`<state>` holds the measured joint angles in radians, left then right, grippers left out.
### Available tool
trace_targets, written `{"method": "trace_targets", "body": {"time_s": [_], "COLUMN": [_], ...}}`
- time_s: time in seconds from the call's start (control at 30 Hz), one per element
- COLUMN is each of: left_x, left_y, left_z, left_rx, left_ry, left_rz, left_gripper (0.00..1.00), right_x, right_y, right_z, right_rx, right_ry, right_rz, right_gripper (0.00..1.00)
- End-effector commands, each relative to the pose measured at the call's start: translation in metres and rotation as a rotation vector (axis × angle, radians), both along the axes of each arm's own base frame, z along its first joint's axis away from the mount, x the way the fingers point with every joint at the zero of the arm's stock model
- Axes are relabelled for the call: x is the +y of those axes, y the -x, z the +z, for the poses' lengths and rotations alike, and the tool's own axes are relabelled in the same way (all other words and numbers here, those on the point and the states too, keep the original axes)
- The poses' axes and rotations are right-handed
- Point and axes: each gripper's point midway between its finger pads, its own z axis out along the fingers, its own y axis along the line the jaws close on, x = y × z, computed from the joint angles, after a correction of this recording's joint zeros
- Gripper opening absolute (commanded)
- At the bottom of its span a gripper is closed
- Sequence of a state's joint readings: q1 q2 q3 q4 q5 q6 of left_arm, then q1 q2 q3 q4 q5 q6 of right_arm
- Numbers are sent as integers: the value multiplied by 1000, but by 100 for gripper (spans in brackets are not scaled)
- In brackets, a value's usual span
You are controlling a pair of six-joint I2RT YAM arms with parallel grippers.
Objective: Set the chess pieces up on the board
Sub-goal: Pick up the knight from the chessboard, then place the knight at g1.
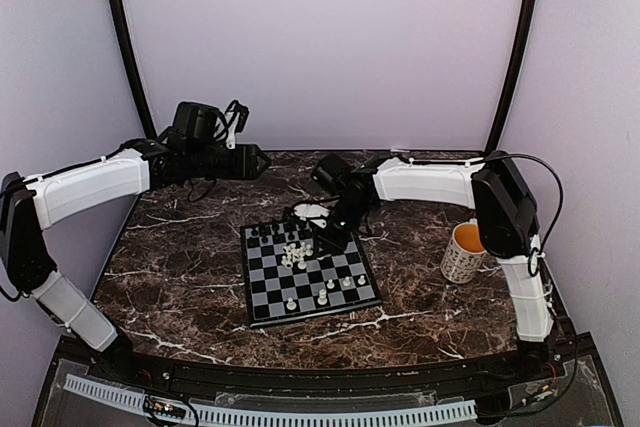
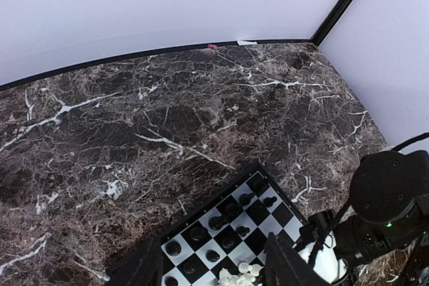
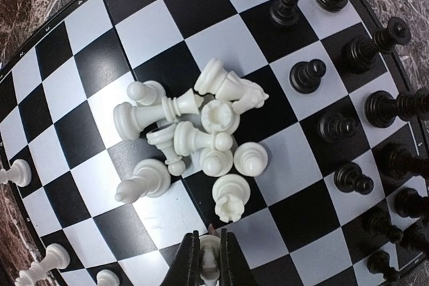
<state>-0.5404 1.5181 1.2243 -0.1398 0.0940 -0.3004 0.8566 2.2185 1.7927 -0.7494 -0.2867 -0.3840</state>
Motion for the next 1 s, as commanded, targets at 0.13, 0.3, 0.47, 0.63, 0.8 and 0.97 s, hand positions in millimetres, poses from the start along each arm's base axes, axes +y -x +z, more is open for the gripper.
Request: {"method": "trace_targets", "body": {"time_s": [0.13, 0.3, 0.47, 0.63, 0.8, 0.97], "left_x": [-1, -1, -1, 0, 1, 2], "left_y": [-2, -3, -4, -6, -7, -7], "left_z": [7, 6, 3, 2, 0, 1], "left_rx": [3, 5, 14, 15, 17, 16], "left_ry": [13, 8, 10, 6, -1, -3], "left_rz": [-8, -7, -11, -7, -4, -3], "left_gripper": [55, 55, 54, 55, 54, 54], "right_x": [-15, -40, -69, -72, -64, -59], "right_y": [12, 42, 78, 92, 101, 103], "right_z": [55, 64, 55, 39, 20, 8], "right_rx": [-54, -42, -28, -53, -71, -78], "right_ry": [-50, -63, -65, -39, -2, 22], "right_rz": [45, 105, 189, 234, 275, 292], "right_gripper": [0, 0, 1, 2, 3, 3]}}
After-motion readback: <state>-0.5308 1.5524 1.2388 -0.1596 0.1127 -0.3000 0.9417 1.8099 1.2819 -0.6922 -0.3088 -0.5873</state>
